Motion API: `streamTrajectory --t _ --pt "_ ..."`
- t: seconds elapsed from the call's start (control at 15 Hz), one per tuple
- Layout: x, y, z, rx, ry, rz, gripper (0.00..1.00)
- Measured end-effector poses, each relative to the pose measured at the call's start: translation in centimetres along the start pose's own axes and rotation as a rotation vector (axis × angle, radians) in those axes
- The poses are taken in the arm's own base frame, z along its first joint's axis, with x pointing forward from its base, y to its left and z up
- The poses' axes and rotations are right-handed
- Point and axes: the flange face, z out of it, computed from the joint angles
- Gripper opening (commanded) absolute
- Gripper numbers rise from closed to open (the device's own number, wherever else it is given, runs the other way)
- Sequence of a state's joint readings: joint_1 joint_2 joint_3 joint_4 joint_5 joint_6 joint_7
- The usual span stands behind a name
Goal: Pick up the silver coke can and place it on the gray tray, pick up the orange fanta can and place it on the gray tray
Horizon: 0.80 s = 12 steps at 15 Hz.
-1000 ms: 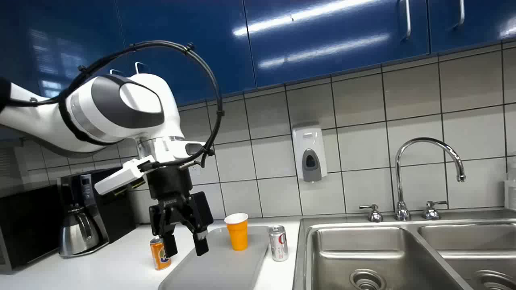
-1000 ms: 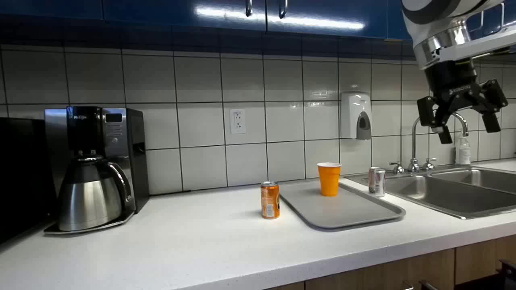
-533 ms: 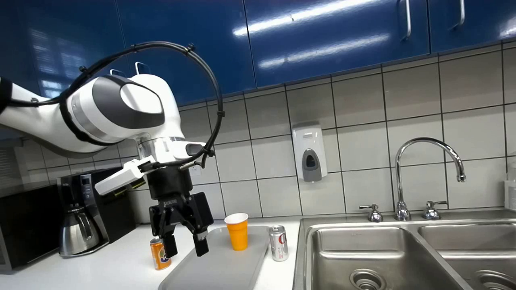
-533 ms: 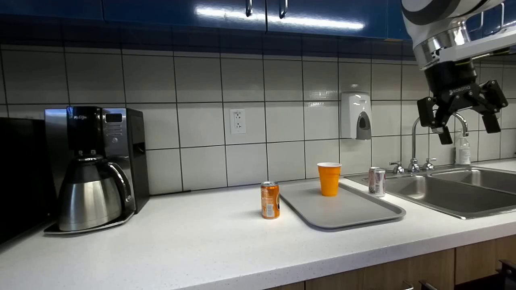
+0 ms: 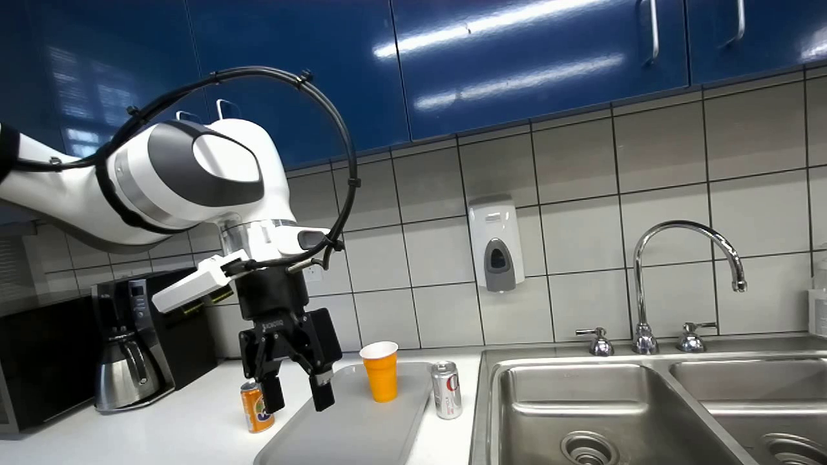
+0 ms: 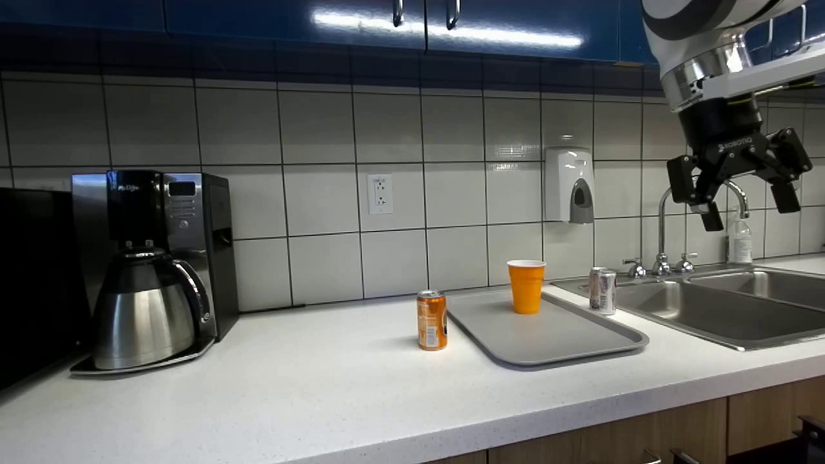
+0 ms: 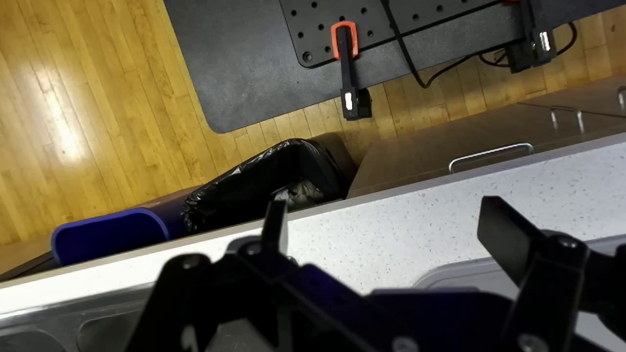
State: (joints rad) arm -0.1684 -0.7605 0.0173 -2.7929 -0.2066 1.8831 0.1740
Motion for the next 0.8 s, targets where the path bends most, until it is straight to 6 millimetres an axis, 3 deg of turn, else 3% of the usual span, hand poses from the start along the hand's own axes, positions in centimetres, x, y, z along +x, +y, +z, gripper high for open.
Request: streamTrajectory --t 0.8 --pt "0.46 -0.49 0.51 0.003 -0.005 -0.016 1.0"
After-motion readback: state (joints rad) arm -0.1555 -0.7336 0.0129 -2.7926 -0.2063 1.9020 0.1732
